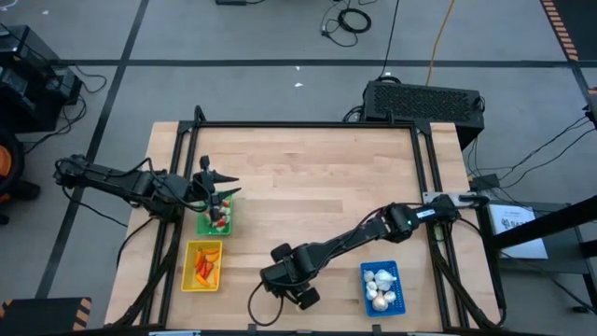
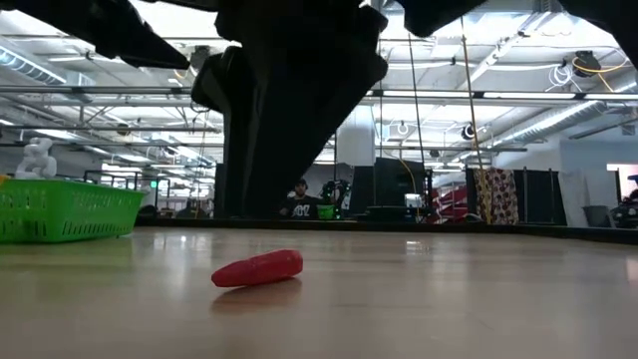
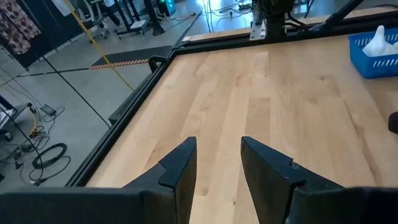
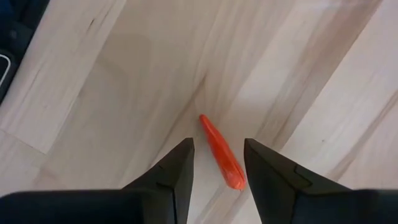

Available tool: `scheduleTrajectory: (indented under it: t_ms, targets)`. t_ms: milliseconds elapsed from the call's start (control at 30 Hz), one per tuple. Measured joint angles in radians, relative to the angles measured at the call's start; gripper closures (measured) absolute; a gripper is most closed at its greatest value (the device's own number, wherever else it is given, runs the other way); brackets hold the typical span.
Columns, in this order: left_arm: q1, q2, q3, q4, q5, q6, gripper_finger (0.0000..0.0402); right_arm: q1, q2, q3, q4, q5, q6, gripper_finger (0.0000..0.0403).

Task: Sort produce into baskets
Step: Put the red chili pepper into the yellow bin

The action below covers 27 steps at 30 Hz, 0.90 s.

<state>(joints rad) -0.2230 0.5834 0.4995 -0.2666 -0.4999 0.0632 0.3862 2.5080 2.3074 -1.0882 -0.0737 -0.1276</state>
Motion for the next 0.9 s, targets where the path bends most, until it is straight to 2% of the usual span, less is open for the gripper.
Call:
scheduleTrajectory:
  t_ms: [267, 433, 533, 767, 900]
  targets:
    - [0.0, 0.004, 0.0, 0.004, 0.0, 0.002, 0.0267, 0.0, 0.008, -0.092, 0.036, 0.008, 0.011, 0.027]
    - [0.0, 0.008, 0.0, 0.006, 0.0, 0.003, 0.0267, 0.0, 0.001, -0.132, 0.051, 0.049, 0.012, 0.0274]
    - [0.0, 0.008, 0.0, 0.014, 0.0, 0.004, 0.0267, 0.0, 0.0, -0.134, 0.048, 0.049, 0.016, 0.0294]
    - [0.0, 0.01, 0.0, 0.015, 0.0, 0.005, 0.0267, 0.001, 0.001, -0.138, 0.083, 0.039, 0.045, 0.0375]
    - [0.0, 0.01, 0.0, 0.015, 0.0, 0.005, 0.0267, -0.001, 0.005, -0.139, 0.206, 0.055, 0.026, 0.0397]
